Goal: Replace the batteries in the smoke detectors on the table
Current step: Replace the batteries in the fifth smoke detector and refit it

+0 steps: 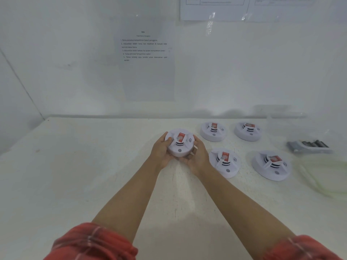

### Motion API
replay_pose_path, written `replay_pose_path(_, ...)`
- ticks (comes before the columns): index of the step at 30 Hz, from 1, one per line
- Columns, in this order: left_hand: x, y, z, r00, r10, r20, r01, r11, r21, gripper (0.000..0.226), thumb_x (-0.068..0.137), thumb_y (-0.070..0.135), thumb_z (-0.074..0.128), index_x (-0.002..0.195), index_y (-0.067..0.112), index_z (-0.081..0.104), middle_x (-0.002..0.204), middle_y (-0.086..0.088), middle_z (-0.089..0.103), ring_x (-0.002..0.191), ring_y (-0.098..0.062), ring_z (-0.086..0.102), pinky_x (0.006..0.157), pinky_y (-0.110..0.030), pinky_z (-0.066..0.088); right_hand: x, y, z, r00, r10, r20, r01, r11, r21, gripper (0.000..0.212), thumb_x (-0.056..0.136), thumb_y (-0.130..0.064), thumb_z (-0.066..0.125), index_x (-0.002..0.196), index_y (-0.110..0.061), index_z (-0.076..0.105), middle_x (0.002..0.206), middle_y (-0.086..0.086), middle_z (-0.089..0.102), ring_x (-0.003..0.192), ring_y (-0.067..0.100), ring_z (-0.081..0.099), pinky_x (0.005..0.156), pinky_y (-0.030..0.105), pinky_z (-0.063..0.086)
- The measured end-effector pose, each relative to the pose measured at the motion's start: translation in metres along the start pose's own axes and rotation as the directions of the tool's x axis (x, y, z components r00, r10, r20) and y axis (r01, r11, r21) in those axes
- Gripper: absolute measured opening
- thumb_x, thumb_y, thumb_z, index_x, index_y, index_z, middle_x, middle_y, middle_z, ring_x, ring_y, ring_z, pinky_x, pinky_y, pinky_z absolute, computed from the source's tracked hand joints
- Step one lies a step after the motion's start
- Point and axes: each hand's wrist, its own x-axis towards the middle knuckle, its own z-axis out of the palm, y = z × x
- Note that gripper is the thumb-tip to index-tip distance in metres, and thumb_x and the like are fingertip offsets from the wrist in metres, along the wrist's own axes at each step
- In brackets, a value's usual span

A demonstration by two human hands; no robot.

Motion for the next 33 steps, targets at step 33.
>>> replay_pose_path(33, 0.002, 0.0, -0.001, 0.999, -0.002, -0.054, 0.006, 0.997, 0.074, 0.029, 0.099, 0.003, 0.034, 0.121, 0.007, 0.053, 0.115, -0.012, 0.06, 0.094, -0.023, 0.061, 0.083, -0.038, 0.05, 0.014, 0.005, -0.005, 0.997, -0.038, -0.067, 0.032, 0.996, -0.089, 0.023, 0.093, -0.02, 0.045, 0.101, -0.017, 0.065, 0.096, 0.007, 0.069, 0.085, 0.024, 0.066, 0.054, 0.03, 0.056)
